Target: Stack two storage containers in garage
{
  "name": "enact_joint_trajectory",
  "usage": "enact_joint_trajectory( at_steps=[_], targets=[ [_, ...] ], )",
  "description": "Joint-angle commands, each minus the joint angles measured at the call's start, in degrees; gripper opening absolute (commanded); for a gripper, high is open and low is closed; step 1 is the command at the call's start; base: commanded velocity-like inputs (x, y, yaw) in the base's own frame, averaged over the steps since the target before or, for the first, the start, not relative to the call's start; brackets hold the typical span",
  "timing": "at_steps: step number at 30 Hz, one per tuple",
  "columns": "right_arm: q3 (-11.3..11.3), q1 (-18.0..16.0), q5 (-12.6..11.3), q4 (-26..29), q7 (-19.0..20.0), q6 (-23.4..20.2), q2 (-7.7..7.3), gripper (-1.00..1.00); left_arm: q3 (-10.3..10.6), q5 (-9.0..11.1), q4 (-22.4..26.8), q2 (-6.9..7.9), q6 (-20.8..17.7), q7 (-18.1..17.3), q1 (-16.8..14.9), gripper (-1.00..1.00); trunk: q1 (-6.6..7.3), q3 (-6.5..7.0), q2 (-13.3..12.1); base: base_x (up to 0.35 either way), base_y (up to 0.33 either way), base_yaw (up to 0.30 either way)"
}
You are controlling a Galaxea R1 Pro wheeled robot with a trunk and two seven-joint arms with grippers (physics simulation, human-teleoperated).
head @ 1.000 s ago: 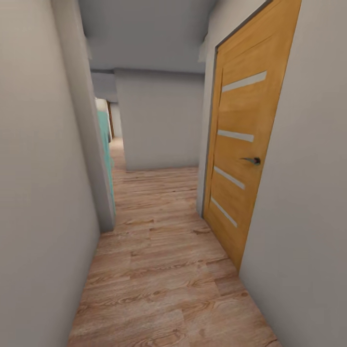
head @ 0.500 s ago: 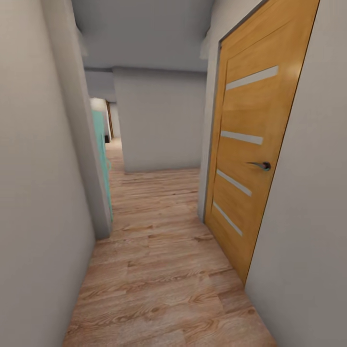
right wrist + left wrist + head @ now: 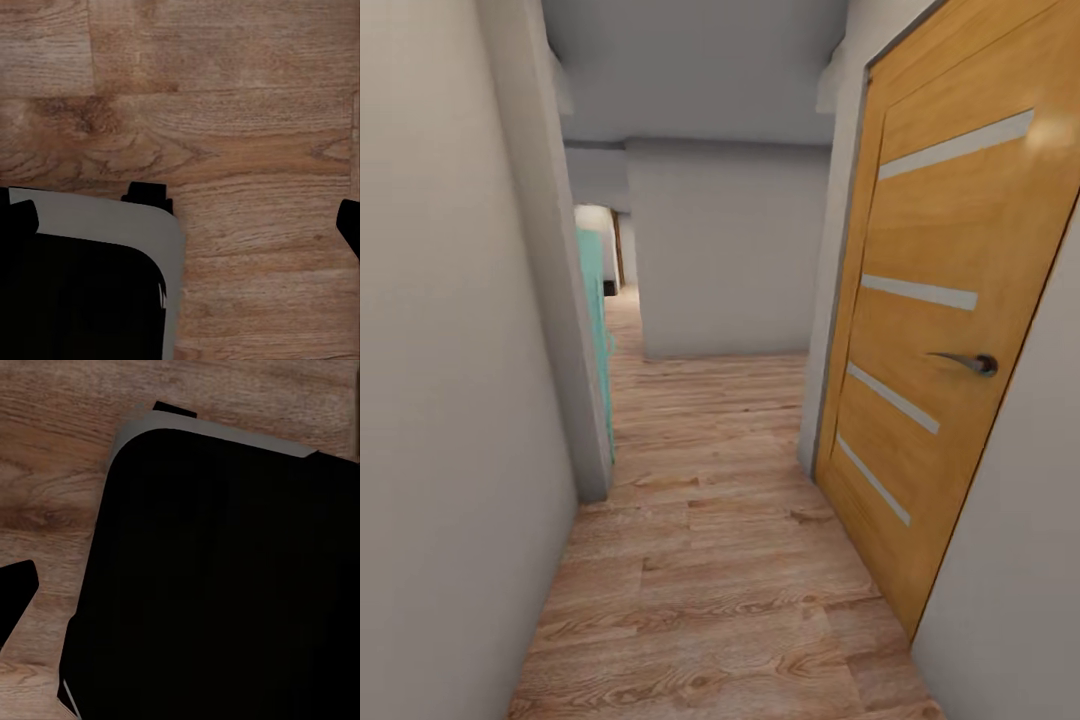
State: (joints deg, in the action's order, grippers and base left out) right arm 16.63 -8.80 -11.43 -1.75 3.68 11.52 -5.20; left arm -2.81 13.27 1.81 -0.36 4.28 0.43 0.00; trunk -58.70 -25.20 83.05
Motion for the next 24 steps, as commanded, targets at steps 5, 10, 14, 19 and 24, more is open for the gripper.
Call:
enact_joint_trajectory(
  at_steps=[5,10,14,19,24],
  targets=[
    [0.33,-0.08,-0.62,-0.19,0.39,0.35,0.01,1.00,-0.26,0.09,0.04,-0.07,0.11,0.02,0.00,1.00,-0.03,-0.05,0.02,0.323,0.000,0.020],
    [0.35,-0.08,-0.61,-0.19,0.62,0.35,-0.03,1.00,-0.25,0.09,0.04,-0.08,0.06,0.08,0.00,1.00,-0.03,-0.05,0.02,0.323,0.000,0.003],
    [0.35,-0.08,-0.61,-0.19,0.69,0.35,0.01,1.00,-0.24,0.09,0.04,-0.08,0.03,0.09,0.00,1.00,-0.03,-0.05,0.02,0.323,0.000,0.000],
    [0.35,-0.08,-0.61,-0.19,0.57,0.35,0.09,1.00,-0.22,0.09,0.04,0.00,-0.02,0.09,0.00,1.00,-0.03,-0.05,0.02,0.323,0.000,0.000],
    [0.35,-0.08,-0.61,-0.19,0.38,0.35,0.22,1.00,-0.19,0.09,0.04,-0.02,-0.05,0.09,0.00,1.00,-0.03,-0.05,0.02,0.323,0.000,0.000]
  ],
)
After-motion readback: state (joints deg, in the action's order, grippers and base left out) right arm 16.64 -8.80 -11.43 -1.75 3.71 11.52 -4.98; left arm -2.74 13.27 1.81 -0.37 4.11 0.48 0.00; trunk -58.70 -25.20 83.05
